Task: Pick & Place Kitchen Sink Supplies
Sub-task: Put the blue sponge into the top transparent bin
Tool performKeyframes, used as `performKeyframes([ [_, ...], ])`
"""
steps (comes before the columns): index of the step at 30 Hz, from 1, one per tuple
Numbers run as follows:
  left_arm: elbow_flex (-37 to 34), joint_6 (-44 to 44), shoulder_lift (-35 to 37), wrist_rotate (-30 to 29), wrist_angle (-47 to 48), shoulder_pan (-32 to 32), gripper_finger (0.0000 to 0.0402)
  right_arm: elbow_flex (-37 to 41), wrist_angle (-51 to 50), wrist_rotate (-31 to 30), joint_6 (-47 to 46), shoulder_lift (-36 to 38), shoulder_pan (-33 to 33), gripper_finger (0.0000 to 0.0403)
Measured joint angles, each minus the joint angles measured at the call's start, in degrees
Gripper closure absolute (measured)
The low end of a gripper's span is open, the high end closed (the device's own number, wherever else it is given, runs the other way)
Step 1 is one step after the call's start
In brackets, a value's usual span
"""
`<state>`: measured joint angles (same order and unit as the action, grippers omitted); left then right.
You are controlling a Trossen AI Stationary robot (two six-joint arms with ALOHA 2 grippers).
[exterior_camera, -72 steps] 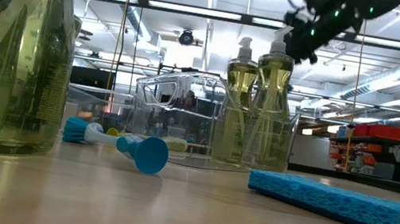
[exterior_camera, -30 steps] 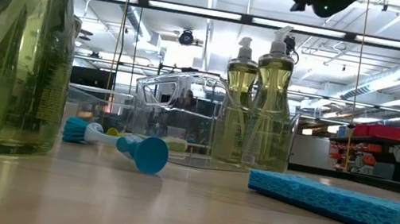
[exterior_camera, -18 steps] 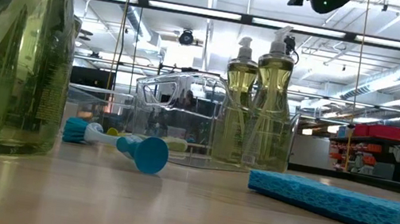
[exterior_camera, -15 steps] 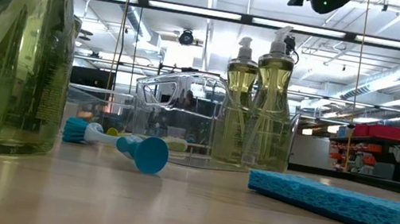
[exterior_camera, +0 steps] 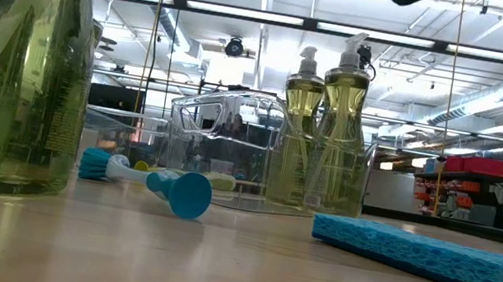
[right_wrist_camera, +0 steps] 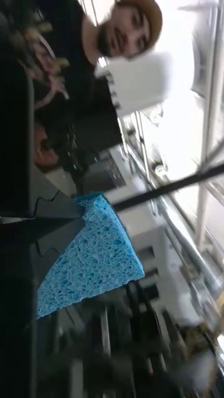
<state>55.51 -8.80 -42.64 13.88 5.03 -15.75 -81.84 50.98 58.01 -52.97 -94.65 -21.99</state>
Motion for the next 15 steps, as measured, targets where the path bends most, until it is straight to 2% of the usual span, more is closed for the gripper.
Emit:
performKeyframes([
  [9, -0.02, -3.33, -9.82, 13.14, -13.96, 0.0, 0.0147, -0.02, -0.07, -0.59, 1.38, 0.0, 5.06, 0.0403],
  [15, -0.02, -4.49, -13.66, 14.48, -18.37, 0.22, 0.0147, -0.03, -0.49, -1.52, 2.05, 0.0, 5.61, 0.0403],
])
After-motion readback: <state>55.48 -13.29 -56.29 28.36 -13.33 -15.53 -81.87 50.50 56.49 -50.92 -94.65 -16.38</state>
